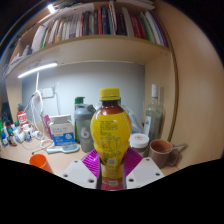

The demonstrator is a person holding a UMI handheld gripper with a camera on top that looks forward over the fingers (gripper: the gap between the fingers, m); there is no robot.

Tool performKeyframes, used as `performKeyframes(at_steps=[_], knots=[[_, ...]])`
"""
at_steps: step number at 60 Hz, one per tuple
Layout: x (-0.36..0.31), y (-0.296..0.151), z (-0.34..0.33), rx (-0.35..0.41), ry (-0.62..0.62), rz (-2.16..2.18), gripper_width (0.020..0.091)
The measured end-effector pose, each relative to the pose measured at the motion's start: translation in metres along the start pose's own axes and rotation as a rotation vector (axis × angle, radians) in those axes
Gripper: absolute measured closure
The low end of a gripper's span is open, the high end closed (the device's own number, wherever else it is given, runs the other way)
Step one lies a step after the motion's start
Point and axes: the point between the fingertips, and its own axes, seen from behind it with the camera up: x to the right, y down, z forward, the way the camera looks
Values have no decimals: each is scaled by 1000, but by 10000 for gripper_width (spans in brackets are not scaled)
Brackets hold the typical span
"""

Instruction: Pour water

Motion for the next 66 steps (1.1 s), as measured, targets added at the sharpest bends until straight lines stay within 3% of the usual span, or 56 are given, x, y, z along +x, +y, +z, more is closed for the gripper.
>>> performKeyframes(at_steps=[16, 20, 32, 38, 42, 48, 66], knots=[[-13, 69, 12, -59, -70, 59, 821], [-16, 65, 11, -18, -80, 27, 803], [-17, 66, 9, -6, -90, 26, 790], [-16, 66, 9, -22, -96, 28, 660], [-17, 71, 6, -82, -113, 46, 570], [-21, 87, -11, -200, -166, 88, 248], [15, 61, -126, -257, -121, 86, 264]])
